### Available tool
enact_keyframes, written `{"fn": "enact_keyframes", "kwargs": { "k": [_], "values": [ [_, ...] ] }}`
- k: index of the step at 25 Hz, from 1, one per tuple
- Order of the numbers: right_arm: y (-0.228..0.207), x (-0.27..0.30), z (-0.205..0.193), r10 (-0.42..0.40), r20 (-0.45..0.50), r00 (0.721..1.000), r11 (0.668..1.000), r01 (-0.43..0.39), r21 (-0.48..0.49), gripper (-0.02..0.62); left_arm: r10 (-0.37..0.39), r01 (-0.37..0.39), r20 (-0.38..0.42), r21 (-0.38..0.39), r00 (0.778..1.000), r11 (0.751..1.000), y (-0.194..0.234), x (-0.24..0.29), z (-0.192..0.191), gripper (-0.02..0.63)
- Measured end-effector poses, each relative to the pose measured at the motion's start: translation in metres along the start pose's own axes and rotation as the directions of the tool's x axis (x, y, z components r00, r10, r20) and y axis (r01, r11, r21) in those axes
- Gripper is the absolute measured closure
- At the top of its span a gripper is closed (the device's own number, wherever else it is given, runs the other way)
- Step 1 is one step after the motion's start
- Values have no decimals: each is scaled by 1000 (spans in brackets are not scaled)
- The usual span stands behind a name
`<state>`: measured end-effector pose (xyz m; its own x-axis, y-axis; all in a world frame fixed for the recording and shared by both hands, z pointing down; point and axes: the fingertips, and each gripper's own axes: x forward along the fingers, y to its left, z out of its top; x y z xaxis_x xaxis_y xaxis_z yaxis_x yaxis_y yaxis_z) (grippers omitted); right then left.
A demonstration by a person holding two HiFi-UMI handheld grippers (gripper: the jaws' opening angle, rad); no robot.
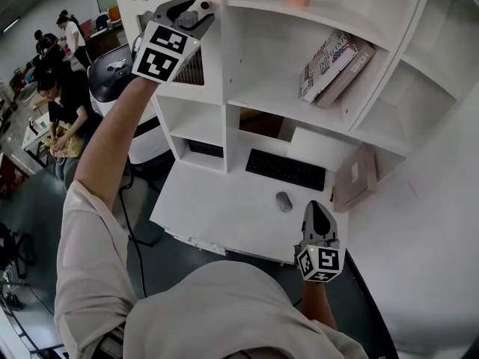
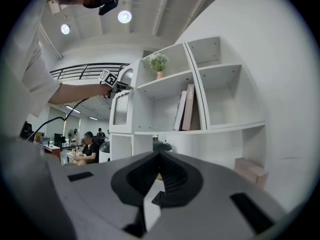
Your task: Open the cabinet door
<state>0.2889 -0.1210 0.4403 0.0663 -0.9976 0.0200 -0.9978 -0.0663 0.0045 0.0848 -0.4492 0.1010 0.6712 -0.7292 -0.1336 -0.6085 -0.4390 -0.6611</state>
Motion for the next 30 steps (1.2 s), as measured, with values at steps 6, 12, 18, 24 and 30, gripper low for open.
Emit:
{"fn": "enact_keyframes", "kwargs": {
  "k": [6, 12, 18, 24, 30],
  "values": [
    [-12, -5, -4, -26, -6, 1000, 1000, 26, 4, 592, 15, -15, -5, 15, 1000, 1000, 0, 9, 2, 449],
    [-19, -6, -5, -33, -5, 999, 999, 33, 7, 592, 44, -44, -4, 35, 999, 998, 1, 12, 4, 521],
    [-25, -8, -6, -42, -6, 999, 999, 42, 6, 592, 48, -48, -17, 40, 999, 998, 2, 15, 3, 528],
    [-33, -9, -10, -45, -16, 999, 999, 46, 7, 592, 79, -77, -16, 59, 997, 995, 2, 18, 4, 535],
    [-32, -7, -9, -31, -18, 999, 999, 31, 6, 592, 88, -85, -27, 103, 996, 991, 2, 17, 4, 537]
  ]
}}
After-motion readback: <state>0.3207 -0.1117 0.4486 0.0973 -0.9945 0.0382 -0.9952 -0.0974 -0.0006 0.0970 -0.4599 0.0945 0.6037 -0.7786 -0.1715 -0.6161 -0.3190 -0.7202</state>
